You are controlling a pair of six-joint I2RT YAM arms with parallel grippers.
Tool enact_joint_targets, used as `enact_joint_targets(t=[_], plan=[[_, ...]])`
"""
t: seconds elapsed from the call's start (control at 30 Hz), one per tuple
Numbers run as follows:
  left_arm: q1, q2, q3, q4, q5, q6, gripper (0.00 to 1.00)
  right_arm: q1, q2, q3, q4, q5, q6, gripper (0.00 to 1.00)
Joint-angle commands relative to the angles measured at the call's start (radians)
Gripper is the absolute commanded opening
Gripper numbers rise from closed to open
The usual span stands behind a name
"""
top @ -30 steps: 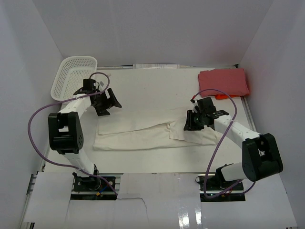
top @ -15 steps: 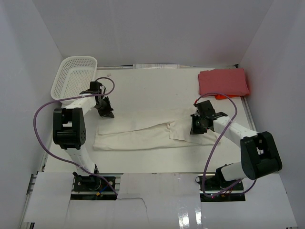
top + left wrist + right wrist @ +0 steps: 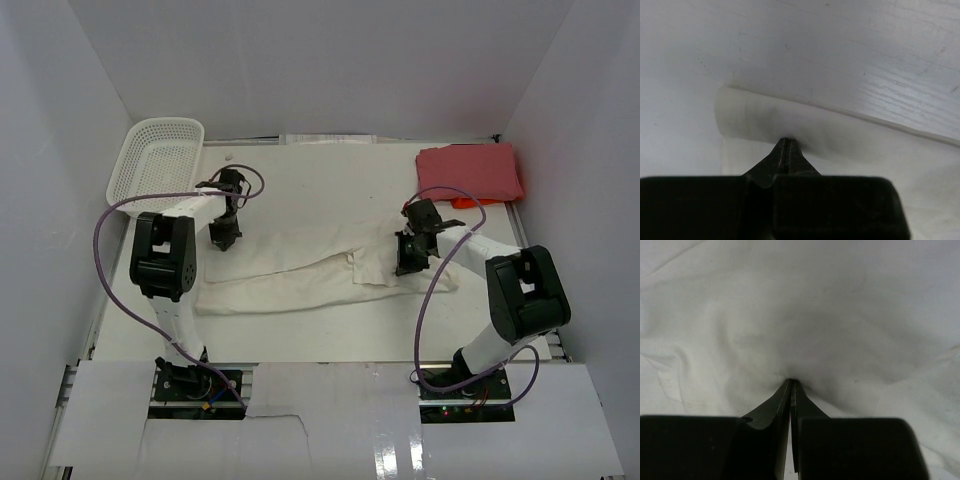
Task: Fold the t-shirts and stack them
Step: Rotate the tshirt 90 degrees
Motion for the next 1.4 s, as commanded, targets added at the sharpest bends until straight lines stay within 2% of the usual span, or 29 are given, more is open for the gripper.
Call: enact_joint_targets(t=[0.0, 0.17, 0.4, 0.43, 0.53, 0.6, 0.63, 0.67, 0.73, 1.07, 1.37], plan=[[-0.037, 0.051, -0.003, -0.084, -0.129, -0.024, 0.0, -0.008, 0.099, 0.04, 0.019, 0.033, -0.021, 0.08], [-0.076, 0.102, -0.023, -0.142, -0.143, -0.039, 0.0, -0.025, 0.173, 0.144, 0.007, 0.016, -0.035, 0.08], [-0.105, -0.007, -0.159, -0.134, -0.031, -0.067, 0.0, -0.04, 0.315, 0.352, -0.052, 0.003, -0.067, 0.08], [-0.108, -0.048, -0.196, -0.13, -0.001, -0.08, 0.0, -0.045, 0.35, 0.378, -0.055, -0.001, -0.07, 0.08], [-0.116, -0.131, -0.295, -0.073, 0.209, -0.097, 0.08, -0.052, 0.424, 0.496, -0.082, -0.009, -0.078, 0.08], [-0.117, -0.151, -0.345, -0.046, 0.365, -0.135, 0.08, -0.057, 0.458, 0.579, -0.095, -0.018, -0.083, 0.08], [-0.119, -0.157, -0.395, -0.039, 0.386, -0.158, 0.08, -0.057, 0.493, 0.61, -0.104, -0.02, -0.087, 0.08], [-0.123, -0.168, -0.423, -0.032, 0.401, -0.204, 0.0, -0.057, 0.512, 0.639, -0.113, -0.02, -0.092, 0.08], [-0.145, -0.177, -0.519, 0.016, 0.448, -0.241, 0.0, -0.057, 0.561, 0.705, -0.118, -0.027, -0.095, 0.08], [-0.43, -0.222, -0.71, 0.149, 0.579, -0.476, 0.0, -0.069, 0.795, 1.004, -0.116, -0.107, -0.125, 0.08], [-0.672, -0.22, -0.784, 0.2, 0.629, -0.648, 0.0, -0.105, 0.972, 1.274, -0.124, -0.139, -0.122, 0.08]])
